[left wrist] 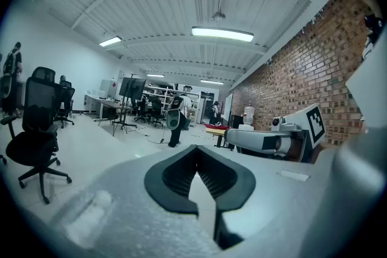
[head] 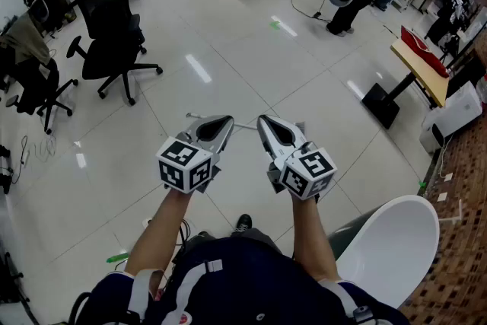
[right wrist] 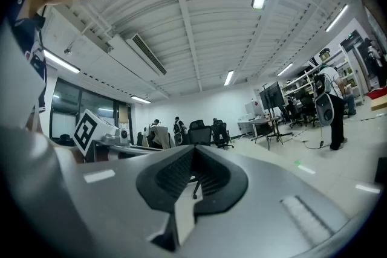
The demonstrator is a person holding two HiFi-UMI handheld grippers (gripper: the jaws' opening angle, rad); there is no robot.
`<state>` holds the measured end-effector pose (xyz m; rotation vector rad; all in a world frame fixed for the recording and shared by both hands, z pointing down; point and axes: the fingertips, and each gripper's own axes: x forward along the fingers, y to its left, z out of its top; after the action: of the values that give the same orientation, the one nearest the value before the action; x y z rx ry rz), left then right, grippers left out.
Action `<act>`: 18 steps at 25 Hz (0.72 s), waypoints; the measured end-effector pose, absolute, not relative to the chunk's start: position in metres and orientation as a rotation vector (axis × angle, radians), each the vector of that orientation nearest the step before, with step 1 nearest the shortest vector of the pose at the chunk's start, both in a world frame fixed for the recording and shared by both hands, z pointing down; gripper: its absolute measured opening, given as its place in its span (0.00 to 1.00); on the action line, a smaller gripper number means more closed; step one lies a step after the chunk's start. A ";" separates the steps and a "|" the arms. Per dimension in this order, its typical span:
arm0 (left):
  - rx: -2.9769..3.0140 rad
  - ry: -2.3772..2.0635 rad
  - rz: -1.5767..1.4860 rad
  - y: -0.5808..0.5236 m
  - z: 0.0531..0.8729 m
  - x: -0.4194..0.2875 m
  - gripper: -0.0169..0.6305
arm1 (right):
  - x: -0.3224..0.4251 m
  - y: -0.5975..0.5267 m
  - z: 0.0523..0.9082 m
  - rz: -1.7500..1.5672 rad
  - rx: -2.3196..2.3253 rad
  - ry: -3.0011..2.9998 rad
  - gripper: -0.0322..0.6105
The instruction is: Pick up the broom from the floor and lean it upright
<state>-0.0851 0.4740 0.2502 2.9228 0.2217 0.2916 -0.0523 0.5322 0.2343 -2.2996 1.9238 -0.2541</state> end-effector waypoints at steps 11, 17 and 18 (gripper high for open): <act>2.941 0.076 0.312 0.449 0.254 -0.053 0.03 | -0.005 0.520 0.247 -0.275 -2.236 1.970 0.05; 2.907 -0.016 0.331 0.406 0.272 -0.048 0.03 | 0.009 0.478 0.259 -0.318 -2.204 2.030 0.05; 2.899 -0.026 0.328 0.398 0.275 -0.046 0.03 | 0.011 0.468 0.262 -0.328 -2.201 2.046 0.05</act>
<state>-0.0456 0.3979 0.2751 2.8994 -0.0261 0.3281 0.0109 0.4682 0.2620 -2.2012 2.0455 -0.3278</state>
